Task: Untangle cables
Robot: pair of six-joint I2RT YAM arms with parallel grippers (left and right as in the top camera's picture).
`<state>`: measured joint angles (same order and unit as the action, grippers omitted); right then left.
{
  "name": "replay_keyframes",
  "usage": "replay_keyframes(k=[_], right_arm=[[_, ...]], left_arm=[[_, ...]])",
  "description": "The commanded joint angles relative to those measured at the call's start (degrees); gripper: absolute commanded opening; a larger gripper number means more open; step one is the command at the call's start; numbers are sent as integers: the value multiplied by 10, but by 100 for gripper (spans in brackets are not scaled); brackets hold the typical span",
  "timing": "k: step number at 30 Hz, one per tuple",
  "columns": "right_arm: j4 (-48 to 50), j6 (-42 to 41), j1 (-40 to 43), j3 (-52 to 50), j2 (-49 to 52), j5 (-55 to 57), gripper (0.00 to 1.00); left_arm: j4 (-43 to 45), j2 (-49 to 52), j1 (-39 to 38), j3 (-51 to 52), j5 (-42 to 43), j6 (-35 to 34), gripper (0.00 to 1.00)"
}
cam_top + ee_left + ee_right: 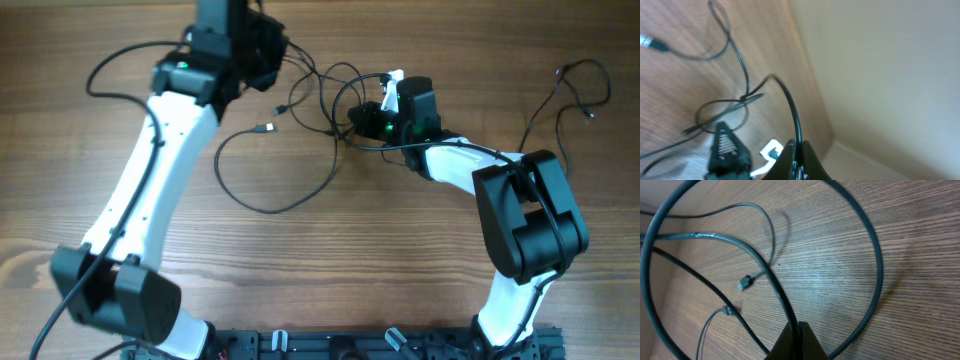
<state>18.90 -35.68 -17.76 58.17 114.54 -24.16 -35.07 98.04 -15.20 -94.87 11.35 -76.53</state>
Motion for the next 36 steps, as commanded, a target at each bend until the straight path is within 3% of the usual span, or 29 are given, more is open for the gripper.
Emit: replay_keyframes(k=[1,11,22,30,32,33,36], right_arm=[[-1,12,0,3,14,4,4],[-1,12,0,3,14,4,4],[-1,12,0,3,14,4,4],[-10,12,0,3,14,6,4],[-17,12,0,3,14,21,4],[-21,12,0,3,14,29,4],[-31,12,0,3,14,43,4]], left_arm=[[6,-42,32,0,56,42,4],[-64,-44,45,0,61,292,4],[-232,-4,44,1,-44,314,4],[-268,60,28,1,-50,384,5],[-267,83,13,1,-50,417,12],[-265,91,9,1,-51,432,21],[-258,109,1,1,-72,451,30]])
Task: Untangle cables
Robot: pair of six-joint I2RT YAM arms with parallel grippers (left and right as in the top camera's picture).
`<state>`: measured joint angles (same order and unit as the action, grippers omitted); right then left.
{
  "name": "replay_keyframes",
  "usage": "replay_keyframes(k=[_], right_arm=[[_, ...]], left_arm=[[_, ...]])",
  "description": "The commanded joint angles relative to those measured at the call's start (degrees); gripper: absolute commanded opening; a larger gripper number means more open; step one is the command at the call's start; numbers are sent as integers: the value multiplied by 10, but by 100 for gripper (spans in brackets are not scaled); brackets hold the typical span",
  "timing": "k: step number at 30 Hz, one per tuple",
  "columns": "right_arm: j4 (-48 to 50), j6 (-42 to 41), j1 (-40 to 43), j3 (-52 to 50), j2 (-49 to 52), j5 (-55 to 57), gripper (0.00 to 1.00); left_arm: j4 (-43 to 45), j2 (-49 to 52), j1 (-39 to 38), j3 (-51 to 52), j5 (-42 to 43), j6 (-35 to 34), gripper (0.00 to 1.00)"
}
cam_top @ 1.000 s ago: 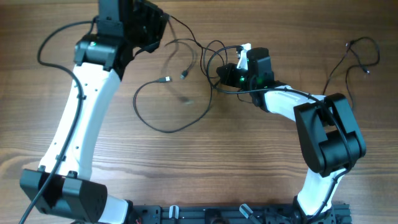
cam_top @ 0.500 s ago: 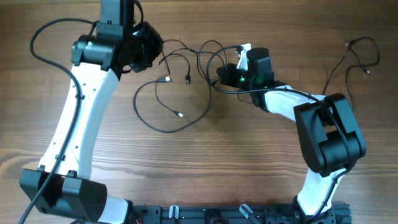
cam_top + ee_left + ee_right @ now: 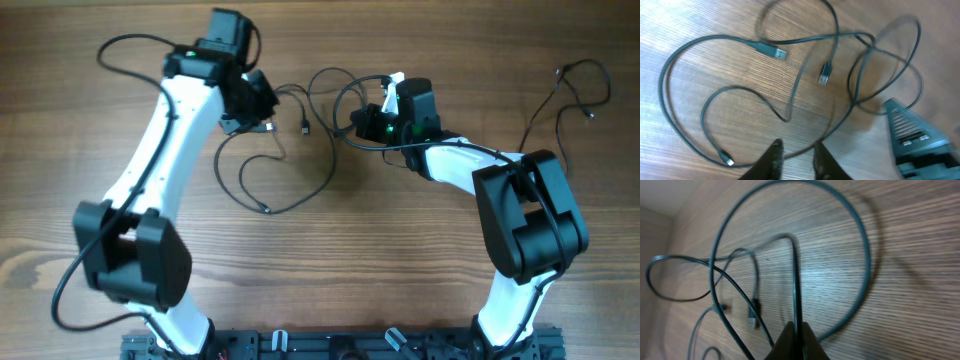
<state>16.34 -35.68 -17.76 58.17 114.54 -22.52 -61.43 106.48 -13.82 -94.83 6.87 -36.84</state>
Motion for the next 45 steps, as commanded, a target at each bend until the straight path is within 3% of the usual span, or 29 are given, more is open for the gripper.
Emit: replay_keyframes(k=[1,2,3,7,12,18,24,28,36,45], right_arm=[[-5,12,0,3,14,26,4],[-6,12,0,3,14,26,4],[-6,12,0,3,14,26,4],[-10,12,0,3,14,26,4],[-7,49,2,3,-4,-43,4],[-66,57,2,3,-120,-45,4],[-203,64,2,7,-287,-31,4],[-310,68,2,35,-360,5,4],[-566,77,2,199,-375,12,4],[-670,86,2,309,-374,29,4]], left_arm=[[11,30,-14,0,-39,54,47],[18,32,-13,0,-48,54,64],[26,35,-13,0,-54,54,70],[58,42,-13,0,-69,54,79],[66,51,-13,0,-70,68,80],[52,91,-6,2,-136,68,82],[45,124,29,2,-129,64,87],[45,124,50,2,-73,64,89],[53,124,59,2,-47,64,92],[53,124,59,2,-48,64,94]])
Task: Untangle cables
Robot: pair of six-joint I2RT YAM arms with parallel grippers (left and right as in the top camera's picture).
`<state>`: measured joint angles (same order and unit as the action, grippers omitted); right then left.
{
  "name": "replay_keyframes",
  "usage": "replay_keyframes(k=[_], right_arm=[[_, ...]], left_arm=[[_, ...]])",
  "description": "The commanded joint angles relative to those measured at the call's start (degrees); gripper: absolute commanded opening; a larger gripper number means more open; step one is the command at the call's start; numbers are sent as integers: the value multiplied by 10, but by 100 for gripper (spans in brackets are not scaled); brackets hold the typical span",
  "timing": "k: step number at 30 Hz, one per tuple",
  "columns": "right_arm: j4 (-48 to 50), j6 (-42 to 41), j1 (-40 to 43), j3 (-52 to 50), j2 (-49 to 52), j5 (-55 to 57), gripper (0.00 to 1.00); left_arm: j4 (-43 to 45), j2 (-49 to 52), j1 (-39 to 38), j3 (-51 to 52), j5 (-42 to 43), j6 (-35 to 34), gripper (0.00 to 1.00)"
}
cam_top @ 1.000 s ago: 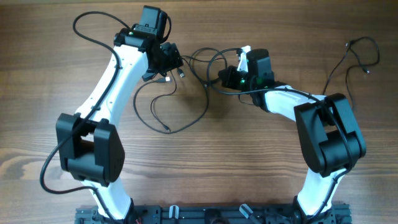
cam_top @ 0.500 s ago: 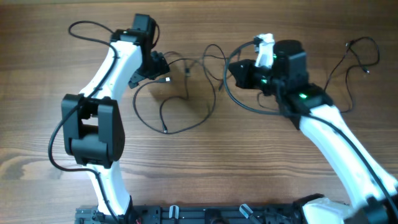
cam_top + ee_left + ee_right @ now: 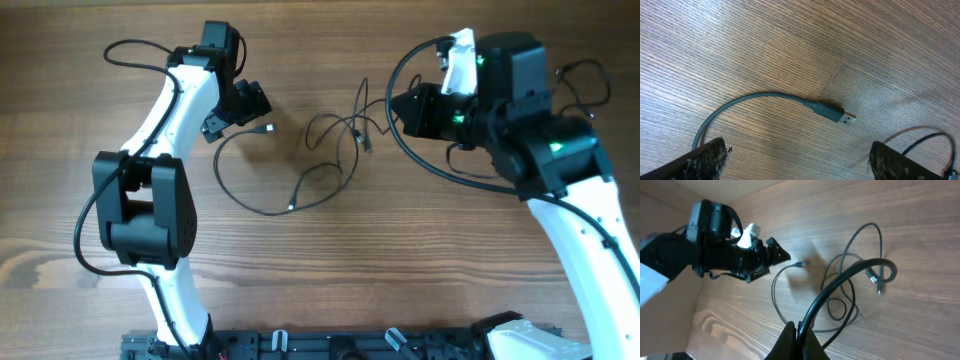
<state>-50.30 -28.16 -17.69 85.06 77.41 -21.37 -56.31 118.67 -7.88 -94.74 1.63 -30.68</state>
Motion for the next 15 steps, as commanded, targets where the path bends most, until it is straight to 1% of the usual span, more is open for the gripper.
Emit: replay_keyframes(k=[1,4,7,12,15], right_arm=[[2,11,1,51,-3,17,4],[29,12,1,88,-3,17,4],[82,12,1,117,-3,17,4],[195,11,0,125,-3,20,4],[219,12,0,125,7,26,4]], left_arm=[[2,2,-1,2,5,3,94],[2,2,-2,2,5,3,95],[2,2,-1,2,5,3,95],[2,2,-1,2,5,3,96],[2,2,-1,2,5,3,96]])
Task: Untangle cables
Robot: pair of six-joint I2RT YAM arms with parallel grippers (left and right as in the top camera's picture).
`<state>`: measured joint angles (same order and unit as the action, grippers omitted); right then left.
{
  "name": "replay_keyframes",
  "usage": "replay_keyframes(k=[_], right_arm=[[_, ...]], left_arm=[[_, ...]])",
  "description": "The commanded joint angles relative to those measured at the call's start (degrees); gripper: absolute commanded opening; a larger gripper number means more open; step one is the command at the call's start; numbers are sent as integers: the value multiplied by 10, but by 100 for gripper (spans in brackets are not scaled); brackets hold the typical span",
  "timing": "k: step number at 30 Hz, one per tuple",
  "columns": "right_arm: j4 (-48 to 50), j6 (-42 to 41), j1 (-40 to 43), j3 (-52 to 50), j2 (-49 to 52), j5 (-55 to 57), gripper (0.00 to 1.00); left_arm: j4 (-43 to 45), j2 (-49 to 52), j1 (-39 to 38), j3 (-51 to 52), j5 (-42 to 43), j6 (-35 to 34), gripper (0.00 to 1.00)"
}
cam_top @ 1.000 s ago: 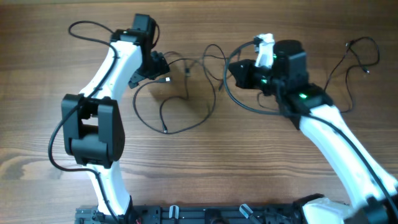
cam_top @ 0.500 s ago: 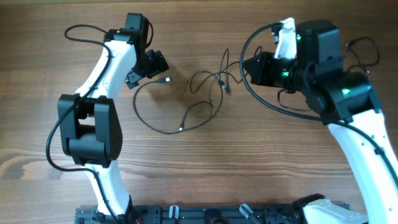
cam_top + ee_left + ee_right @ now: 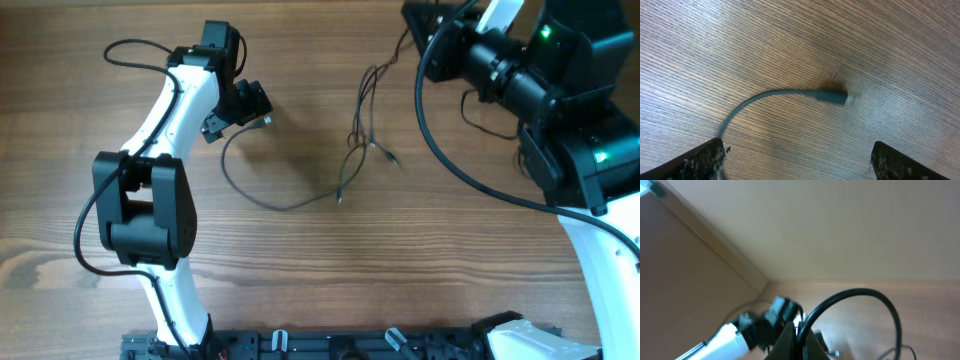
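A dark cable with a USB plug [image 3: 832, 96] lies on the wooden table [image 3: 300, 270], curving from that plug [image 3: 265, 122] to a free end [image 3: 340, 196]. My left gripper [image 3: 250, 108] hovers just over the plug, open, its fingertips [image 3: 705, 159] wide apart and holding nothing. My right gripper [image 3: 412, 25] is raised high at the far right, shut on a thick black cable [image 3: 867, 294] that loops out from it [image 3: 470, 170]. Thin tangled cables [image 3: 362, 100] hang below it, their ends [image 3: 385, 152] near the table.
My right arm [image 3: 580, 110] covers the far right of the table, where a bit of another thin cable [image 3: 522, 158] shows. The left arm's own wire [image 3: 125, 48] loops at the far left. A black rail [image 3: 350, 345] runs along the front edge.
My right gripper has risen and moved toward the far edge with its cable. The tangle is stretched upward, and the loop on the table is pulled rightward. The left gripper stays open over the plug.
First both grippers were shut on cables at the tangle, far centre. Then the left one was lower, beside the loops. Later it stood open over the USB plug while the right held its cable up to the right, now higher, with the tangle drawn out.
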<state>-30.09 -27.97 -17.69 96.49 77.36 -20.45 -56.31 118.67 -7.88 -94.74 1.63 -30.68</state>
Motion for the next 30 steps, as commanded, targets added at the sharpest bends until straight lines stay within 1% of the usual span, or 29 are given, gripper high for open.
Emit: replay_keyframes(k=[1,5,9,13,15,17,21,22,24,25,27,28,30], right_arm=[[17,10,0,11,10,20,4],[-34,10,-1,10,45,27,4],[-128,11,-2,10,85,27,4],[-214,37,-2,10,126,27,4],[-255,40,-1,10,149,45,4],[-297,40,-1,9,178,89,4],[-337,40,-1,9,232,117,4],[-343,40,-2,9,247,117,7],[-351,38,-2,9,282,115,19],[-352,38,-2,9,297,114,28],[-351,38,-2,9,325,104,55],[-349,38,-3,9,336,95,62],[-341,43,-9,9,362,65,66]], left_arm=[[2,2,-1,2,5,3,96],[2,2,-1,2,5,3,98],[2,2,-1,2,5,3,99],[2,2,-1,2,5,5,99],[2,2,-1,2,5,5,99],[2,2,-1,2,5,5,99],[2,2,-1,2,5,5,99],[2,2,-1,2,5,5,99],[2,2,-1,2,4,5,100],[2,2,-1,2,2,5,99],[2,2,0,2,-2,5,100],[2,2,2,2,-2,5,100],[1,2,8,2,-2,5,100]])
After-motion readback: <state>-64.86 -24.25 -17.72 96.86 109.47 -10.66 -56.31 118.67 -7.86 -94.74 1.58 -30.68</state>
